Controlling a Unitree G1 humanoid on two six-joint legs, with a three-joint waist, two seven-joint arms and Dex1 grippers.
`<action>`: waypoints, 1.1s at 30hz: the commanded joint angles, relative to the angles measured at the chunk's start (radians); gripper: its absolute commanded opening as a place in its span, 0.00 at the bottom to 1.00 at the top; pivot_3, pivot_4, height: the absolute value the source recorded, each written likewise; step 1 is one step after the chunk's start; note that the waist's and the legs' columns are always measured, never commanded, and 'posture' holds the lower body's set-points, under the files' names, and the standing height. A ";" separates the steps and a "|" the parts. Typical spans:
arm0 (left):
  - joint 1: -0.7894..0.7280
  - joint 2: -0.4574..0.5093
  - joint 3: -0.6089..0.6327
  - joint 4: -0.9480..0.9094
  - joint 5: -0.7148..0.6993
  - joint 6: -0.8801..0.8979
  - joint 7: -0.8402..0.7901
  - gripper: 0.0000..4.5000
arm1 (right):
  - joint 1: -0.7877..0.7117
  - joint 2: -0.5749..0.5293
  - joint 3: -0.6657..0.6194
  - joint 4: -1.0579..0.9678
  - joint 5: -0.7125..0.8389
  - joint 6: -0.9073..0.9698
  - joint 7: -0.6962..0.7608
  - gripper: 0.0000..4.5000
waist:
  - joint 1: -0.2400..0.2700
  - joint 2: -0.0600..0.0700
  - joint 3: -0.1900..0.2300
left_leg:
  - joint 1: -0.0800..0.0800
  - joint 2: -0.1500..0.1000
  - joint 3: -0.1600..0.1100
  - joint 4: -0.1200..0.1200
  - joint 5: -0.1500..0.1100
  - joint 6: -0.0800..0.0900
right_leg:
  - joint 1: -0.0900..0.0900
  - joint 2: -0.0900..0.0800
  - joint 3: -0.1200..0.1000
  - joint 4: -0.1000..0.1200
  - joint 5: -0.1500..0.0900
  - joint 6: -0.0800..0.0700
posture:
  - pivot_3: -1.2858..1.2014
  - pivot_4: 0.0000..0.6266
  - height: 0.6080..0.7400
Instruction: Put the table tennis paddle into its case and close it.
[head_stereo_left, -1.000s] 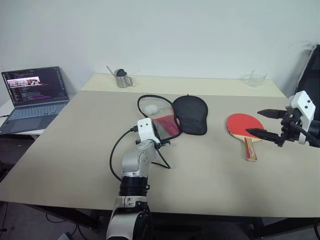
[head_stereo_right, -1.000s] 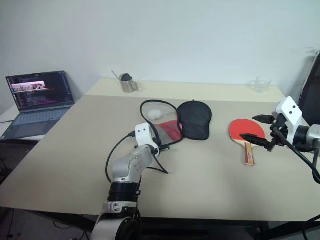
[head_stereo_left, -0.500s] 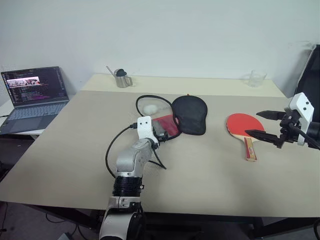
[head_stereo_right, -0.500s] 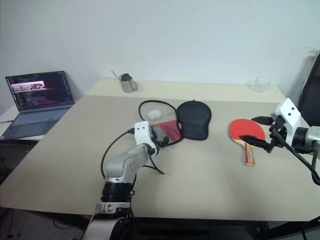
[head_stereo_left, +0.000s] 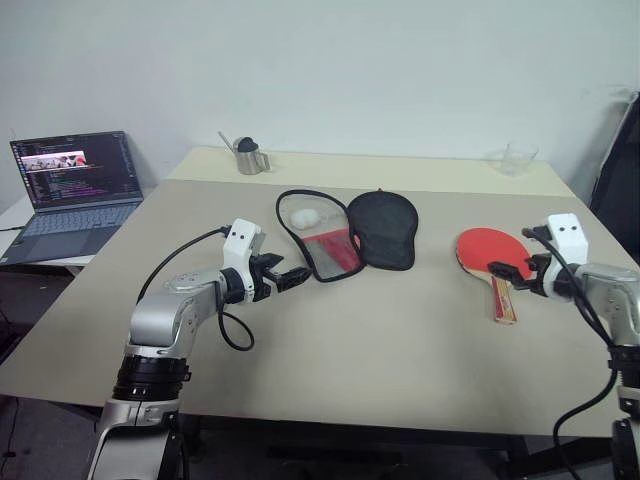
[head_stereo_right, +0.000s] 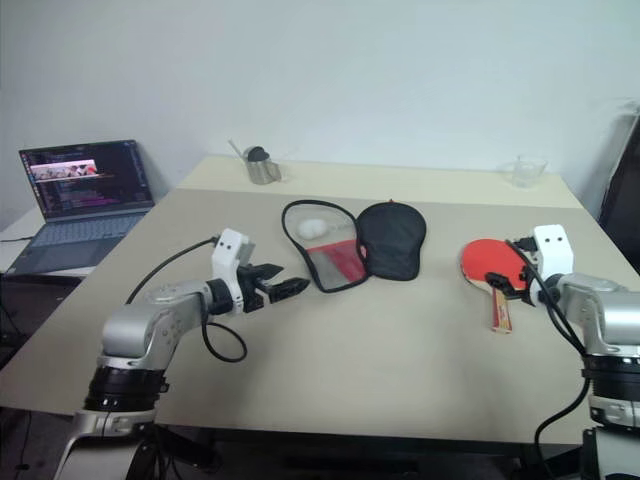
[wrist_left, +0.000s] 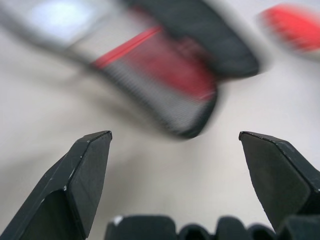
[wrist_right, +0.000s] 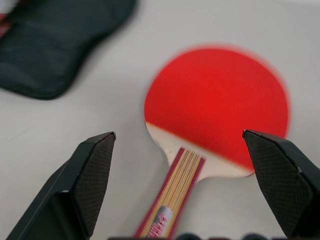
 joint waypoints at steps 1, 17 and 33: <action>-0.027 0.011 0.001 -0.056 -0.043 -0.030 -0.066 0.99 | -0.052 0.026 -0.065 0.037 -0.020 0.023 -0.093 1.00 | -0.001 0.000 0.000 | 0.000 0.000 0.000 -0.001 0.000 0.000 | 0.000 0.000 0.000 -0.001 0.000 0.001 | 0.52 0.24 1.00; -0.002 -0.010 -0.009 -0.124 -0.081 -0.003 -0.044 0.99 | -0.058 0.172 -0.085 0.096 -0.025 0.073 -0.224 1.00 | -0.015 0.000 0.000 | 0.001 0.000 0.000 -0.002 0.000 0.001 | -0.001 0.003 0.001 0.000 0.000 0.001 | 0.52 0.24 1.00; 0.010 -0.026 -0.011 -0.147 -0.082 -0.009 0.004 1.00 | -0.147 0.293 -0.059 0.320 -0.117 -0.167 -0.350 0.86 | -0.036 0.000 0.000 | 0.001 0.001 0.001 0.000 0.000 0.001 | 0.000 0.003 0.002 0.001 0.002 0.003 | 0.52 0.24 1.00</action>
